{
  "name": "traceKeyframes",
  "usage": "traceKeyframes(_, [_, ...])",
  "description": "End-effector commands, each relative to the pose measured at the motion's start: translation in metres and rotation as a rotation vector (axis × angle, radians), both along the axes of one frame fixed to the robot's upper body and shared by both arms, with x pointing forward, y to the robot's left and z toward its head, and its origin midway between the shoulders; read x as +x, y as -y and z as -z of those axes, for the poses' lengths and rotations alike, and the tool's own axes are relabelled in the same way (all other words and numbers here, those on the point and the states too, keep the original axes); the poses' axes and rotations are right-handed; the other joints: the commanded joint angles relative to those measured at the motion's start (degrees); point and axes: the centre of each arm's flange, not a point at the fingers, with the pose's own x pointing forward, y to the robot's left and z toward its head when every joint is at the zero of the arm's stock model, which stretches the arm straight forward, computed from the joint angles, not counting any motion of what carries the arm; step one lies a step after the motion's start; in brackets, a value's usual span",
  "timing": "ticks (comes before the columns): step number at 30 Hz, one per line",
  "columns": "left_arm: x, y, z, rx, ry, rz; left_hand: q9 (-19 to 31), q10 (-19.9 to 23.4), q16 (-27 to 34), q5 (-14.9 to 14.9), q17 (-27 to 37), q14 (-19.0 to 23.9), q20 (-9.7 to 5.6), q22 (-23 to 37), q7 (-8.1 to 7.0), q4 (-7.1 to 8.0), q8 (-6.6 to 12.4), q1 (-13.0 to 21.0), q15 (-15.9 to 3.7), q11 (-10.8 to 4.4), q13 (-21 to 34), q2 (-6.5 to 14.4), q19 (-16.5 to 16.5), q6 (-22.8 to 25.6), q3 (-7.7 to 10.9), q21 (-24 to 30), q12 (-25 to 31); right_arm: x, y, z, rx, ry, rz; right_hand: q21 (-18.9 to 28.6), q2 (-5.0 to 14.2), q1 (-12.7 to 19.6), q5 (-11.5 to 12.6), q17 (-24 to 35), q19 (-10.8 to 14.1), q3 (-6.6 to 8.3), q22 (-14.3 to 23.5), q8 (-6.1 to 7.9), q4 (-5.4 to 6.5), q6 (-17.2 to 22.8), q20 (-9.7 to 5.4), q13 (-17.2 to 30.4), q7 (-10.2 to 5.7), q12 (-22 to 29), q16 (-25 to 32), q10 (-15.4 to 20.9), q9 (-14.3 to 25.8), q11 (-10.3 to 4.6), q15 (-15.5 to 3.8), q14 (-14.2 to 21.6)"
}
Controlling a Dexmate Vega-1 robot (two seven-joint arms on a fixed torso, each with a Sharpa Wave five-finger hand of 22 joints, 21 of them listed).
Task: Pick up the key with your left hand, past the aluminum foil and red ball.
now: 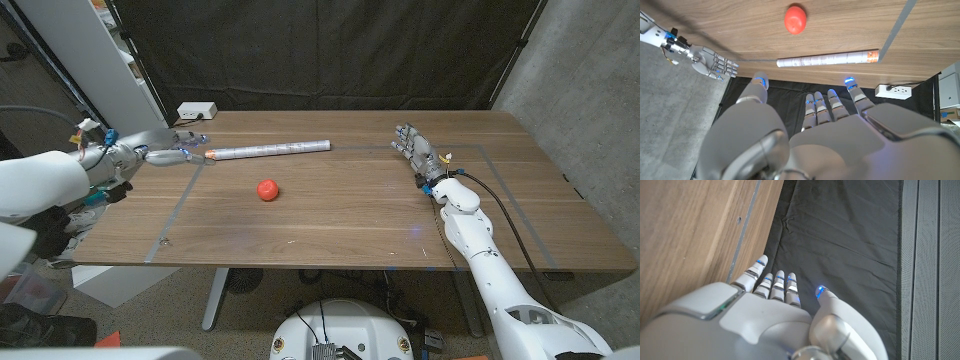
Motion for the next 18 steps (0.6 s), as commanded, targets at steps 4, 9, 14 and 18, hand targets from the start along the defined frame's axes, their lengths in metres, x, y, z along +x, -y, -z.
traceKeyframes(4, [-0.009, 0.006, -0.003, 0.098, -0.101, -0.046, 0.2, 1.6, 0.1, 0.6, 0.1, 0.7, -0.06, 0.1, -0.26, -0.17, 0.62, 1.5, -0.06, 0.06, 0.2, -0.5, 1.0, 1.5, -0.41, 0.3, 0.8, 0.006, -0.004, 0.001, 0.000, -0.006, -0.005, 0.1, 0.53, -0.4, 0.2, 0.1, 0.4, 0.40, 0.2, 0.33, -0.08, 0.3, -2.24, 0.3, -0.15, 0.1, 0.1, 0.3, 0.3, -0.20, -1.29, 0.5])
traceKeyframes(9, [-0.012, 0.005, -0.003, 0.127, -0.116, -0.063, 0.3, 1.8, 0.2, 0.6, 0.0, 1.1, -0.25, 0.1, -0.70, -0.09, 0.81, 2.2, -0.34, -0.21, 0.3, -0.6, 1.2, 2.3, -0.58, 0.3, 0.9, 0.004, -0.007, 0.000, 0.005, 0.006, -0.007, 0.1, 0.49, -0.4, 0.2, 0.1, 0.4, 0.43, 0.2, 0.34, -0.09, 0.4, -2.23, 0.3, -0.13, 0.1, 0.1, 0.4, 0.3, 0.00, -1.25, 0.5])
traceKeyframes(14, [-0.012, 0.005, -0.001, 0.173, -0.137, -0.093, 0.3, 1.6, 0.1, 0.6, 0.0, 1.2, -0.20, 0.1, -0.63, -0.08, 0.59, 2.7, -0.43, -0.21, 0.3, -0.6, 1.3, 1.9, -0.58, 0.3, 0.8, -0.001, -0.010, -0.005, 0.009, 0.028, -0.007, 0.2, 0.43, -0.4, 0.2, 0.1, 0.6, 0.44, 0.2, 0.35, -0.10, 0.4, -2.37, 0.3, -0.18, 0.2, 0.2, 0.6, 0.3, -0.18, -1.44, 0.6])
traceKeyframes(18, [-0.012, 0.006, 0.002, 0.198, -0.147, -0.101, 0.3, 1.7, 0.1, 0.6, 0.0, 1.3, -0.40, 0.1, -0.87, -0.08, 0.54, 3.3, -0.65, -0.35, 0.4, -0.3, 1.6, 2.0, -0.49, 0.3, 0.9, -0.005, -0.011, -0.007, 0.016, 0.042, -0.005, 0.2, 0.38, -0.5, 0.2, 0.0, 0.8, 0.45, 0.2, 0.41, -0.12, 0.6, -2.36, 0.3, -0.15, 0.2, 0.2, 0.8, 0.3, -0.25, -1.52, 0.8])
